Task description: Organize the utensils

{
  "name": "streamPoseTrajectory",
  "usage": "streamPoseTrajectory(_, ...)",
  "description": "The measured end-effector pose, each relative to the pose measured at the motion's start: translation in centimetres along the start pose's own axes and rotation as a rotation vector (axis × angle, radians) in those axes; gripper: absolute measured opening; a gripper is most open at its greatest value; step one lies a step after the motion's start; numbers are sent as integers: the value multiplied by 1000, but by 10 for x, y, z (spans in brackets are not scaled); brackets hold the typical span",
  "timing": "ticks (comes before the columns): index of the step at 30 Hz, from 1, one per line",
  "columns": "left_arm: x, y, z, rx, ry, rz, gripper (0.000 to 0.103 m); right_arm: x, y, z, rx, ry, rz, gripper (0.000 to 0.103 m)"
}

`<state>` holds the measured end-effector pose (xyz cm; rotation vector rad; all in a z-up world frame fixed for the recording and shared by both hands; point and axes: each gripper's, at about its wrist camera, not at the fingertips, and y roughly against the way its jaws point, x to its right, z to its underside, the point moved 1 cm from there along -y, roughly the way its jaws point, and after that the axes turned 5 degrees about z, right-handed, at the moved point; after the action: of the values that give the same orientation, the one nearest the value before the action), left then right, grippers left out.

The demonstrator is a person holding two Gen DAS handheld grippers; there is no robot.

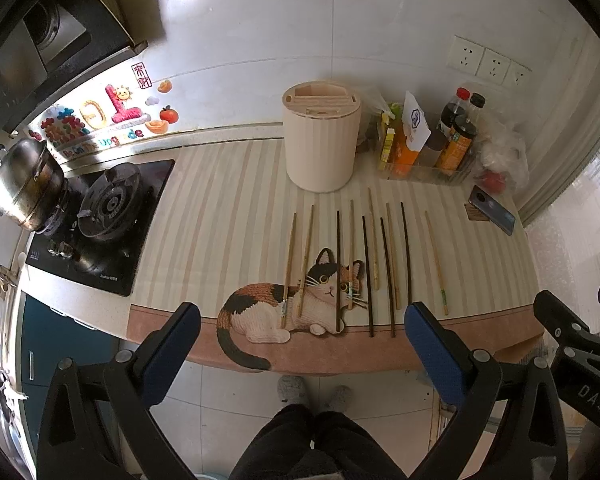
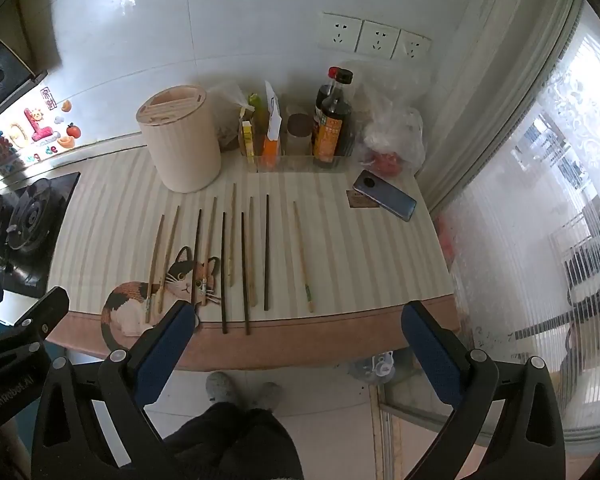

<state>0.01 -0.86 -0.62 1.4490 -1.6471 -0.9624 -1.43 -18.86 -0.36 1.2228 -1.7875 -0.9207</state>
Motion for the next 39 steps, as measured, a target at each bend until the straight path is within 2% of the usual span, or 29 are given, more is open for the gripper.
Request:
streamPoseTrajectory(20, -4, 8, -3, 8, 0, 7, 103, 1, 3, -1, 10, -3, -3, 103)
streamPoseTrajectory(39, -6, 20, -2, 30, 2, 18, 103, 6, 25, 2, 41, -13, -2, 103)
